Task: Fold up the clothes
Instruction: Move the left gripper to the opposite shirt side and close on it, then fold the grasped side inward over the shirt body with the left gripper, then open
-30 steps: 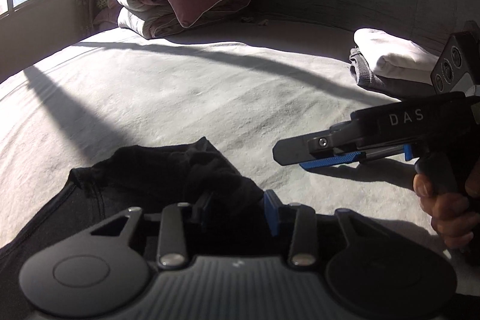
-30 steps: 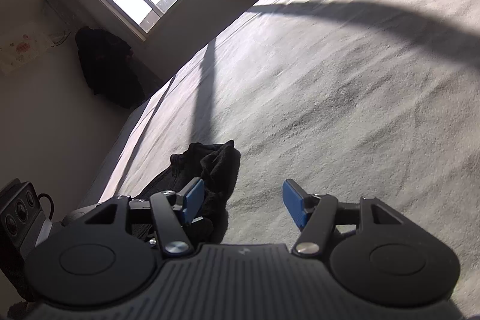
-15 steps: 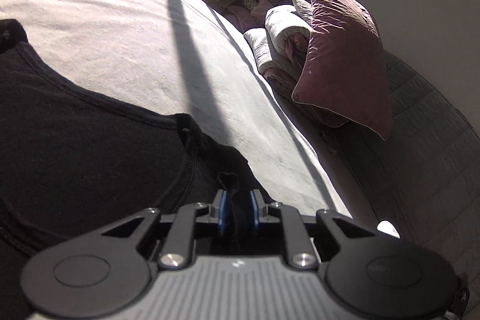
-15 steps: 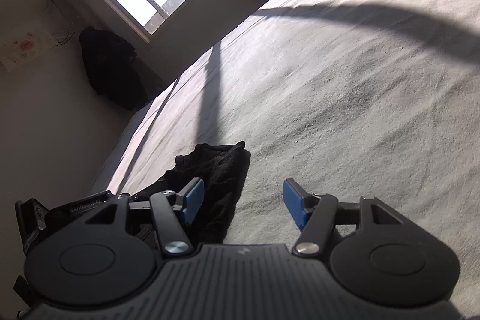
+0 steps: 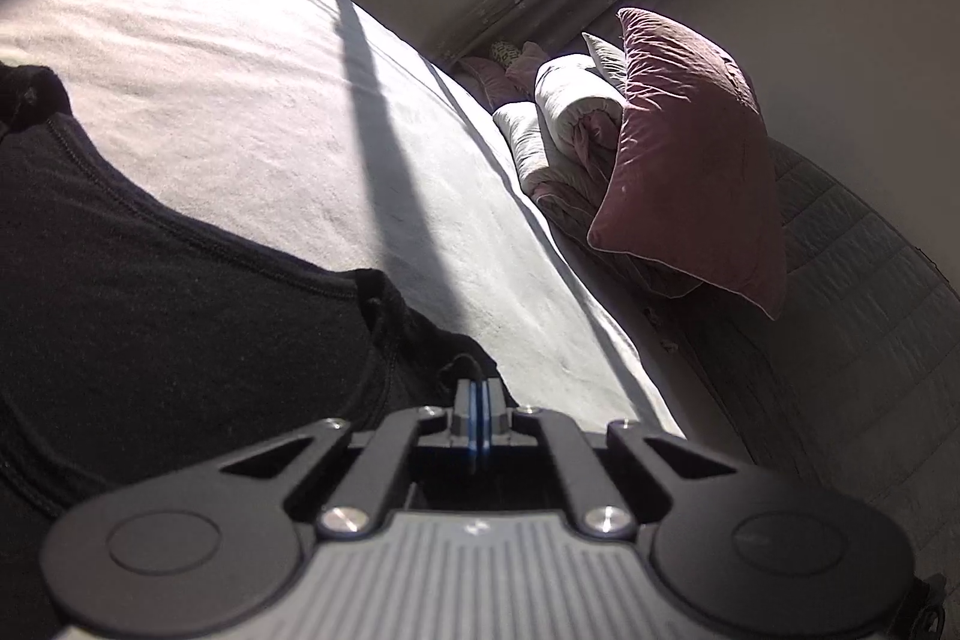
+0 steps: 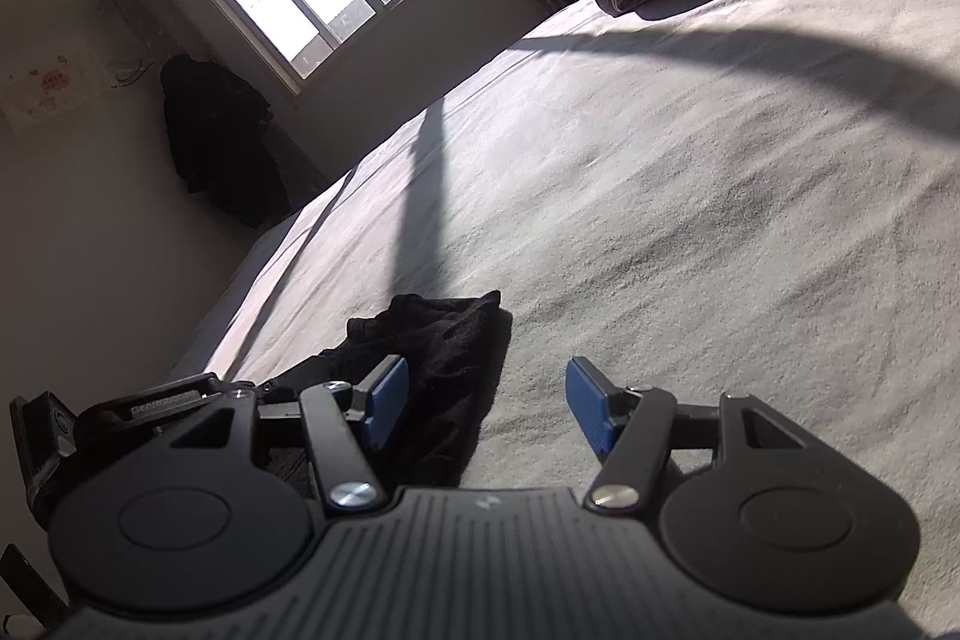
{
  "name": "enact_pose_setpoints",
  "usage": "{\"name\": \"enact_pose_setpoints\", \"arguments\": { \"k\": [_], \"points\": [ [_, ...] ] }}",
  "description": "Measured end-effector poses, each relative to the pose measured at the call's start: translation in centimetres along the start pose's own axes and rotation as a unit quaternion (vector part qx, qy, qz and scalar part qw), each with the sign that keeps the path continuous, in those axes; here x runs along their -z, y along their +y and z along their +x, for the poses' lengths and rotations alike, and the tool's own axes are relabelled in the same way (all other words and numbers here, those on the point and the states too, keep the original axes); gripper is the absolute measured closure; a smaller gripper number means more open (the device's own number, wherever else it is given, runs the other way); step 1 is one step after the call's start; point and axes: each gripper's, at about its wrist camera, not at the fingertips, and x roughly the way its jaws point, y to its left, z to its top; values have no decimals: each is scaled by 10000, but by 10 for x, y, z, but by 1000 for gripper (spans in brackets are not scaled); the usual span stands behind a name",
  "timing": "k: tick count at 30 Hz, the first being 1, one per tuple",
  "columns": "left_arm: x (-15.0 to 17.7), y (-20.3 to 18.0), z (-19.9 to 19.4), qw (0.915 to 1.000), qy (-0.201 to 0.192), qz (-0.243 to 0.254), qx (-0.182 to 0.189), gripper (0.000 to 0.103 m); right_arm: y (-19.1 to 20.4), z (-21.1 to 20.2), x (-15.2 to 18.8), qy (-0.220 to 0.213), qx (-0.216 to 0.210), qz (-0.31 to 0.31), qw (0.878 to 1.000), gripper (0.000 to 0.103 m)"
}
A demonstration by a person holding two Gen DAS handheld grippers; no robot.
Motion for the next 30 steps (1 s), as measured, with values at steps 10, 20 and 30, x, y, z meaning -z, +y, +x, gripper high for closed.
{"name": "enact_pose_setpoints", "arguments": {
  "k": [10,20,30],
  "points": [
    [-6,7,-4,9970,60,-32,-773,101,11,1,2,-102,86,-267,9996,40],
    [-12,16,-7,9979,432,-286,-394,49,71,-22,16,21,-1252,-2295,9652,63],
    [-4,24,4,9974,550,-164,-430,100,101,30,52,859,-860,-3298,9362,82]
  ]
}}
